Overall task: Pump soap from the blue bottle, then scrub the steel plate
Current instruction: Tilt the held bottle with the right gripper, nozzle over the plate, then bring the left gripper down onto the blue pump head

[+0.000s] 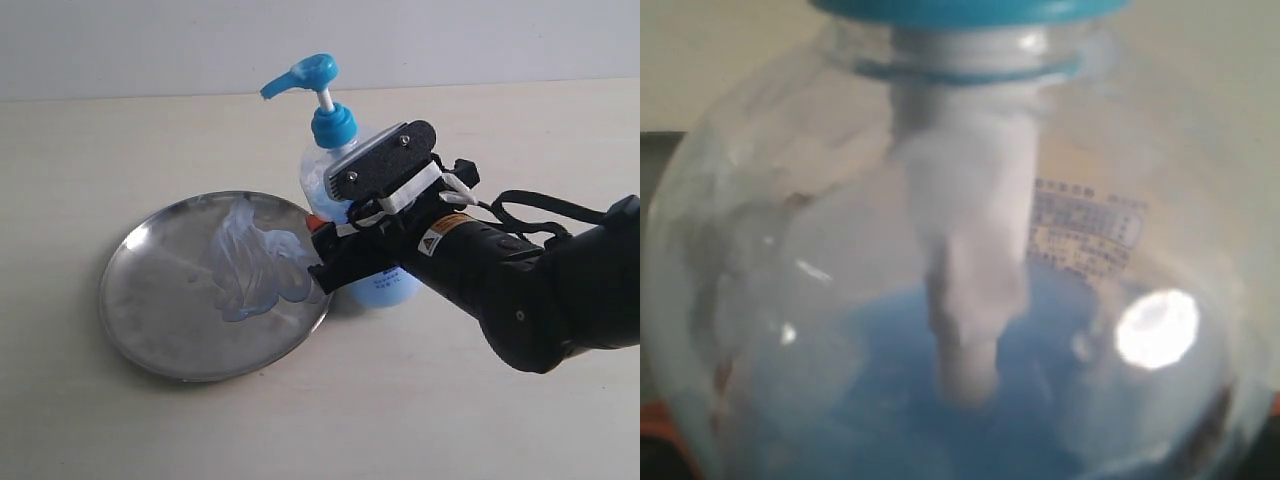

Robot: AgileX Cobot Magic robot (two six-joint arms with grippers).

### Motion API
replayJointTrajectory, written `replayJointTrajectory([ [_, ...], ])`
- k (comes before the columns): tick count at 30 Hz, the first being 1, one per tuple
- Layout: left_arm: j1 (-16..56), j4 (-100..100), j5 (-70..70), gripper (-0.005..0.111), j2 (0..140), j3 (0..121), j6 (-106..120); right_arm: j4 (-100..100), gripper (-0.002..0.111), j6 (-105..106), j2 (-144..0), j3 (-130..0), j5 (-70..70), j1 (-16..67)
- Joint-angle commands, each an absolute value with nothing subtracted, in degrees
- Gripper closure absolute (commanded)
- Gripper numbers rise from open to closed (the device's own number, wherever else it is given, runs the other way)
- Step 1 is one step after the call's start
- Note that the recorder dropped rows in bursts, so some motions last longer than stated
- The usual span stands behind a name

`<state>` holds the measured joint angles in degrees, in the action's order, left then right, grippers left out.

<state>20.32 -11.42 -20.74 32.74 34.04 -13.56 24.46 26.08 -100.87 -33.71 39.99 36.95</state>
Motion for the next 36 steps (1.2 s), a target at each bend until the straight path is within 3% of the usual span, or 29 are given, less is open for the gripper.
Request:
replayJointTrajectory([
  [1, 20.7, -11.8, -19.4, 0.107, 33.1, 34.3, -13.7, 22.2, 0.108, 25.2, -100.3, -34.2, 47.8, 37.0],
  [11, 20.7, -9.3, -16.1, 0.107, 35.0, 34.6, -13.7, 22.0, 0.108, 25.4, -105.2, -34.2, 51.4, 37.0],
  [18, 24.6, -8.1, -19.2, 0.107, 45.0, 39.1, -12.1, 20.7, 0.108, 25.4, -105.2, -34.2, 52.1, 37.0],
  [25, 29.9, 0.0, -26.2, 0.107, 58.8, 49.9, -4.3, 20.6, 0.108, 25.4, -105.2, -34.2, 52.2, 37.0],
  [36, 30.0, 26.0, -44.2, 0.107, 79.0, 73.9, 19.9, 20.6, 0.108, 25.4, -105.4, -34.2, 52.0, 37.0],
])
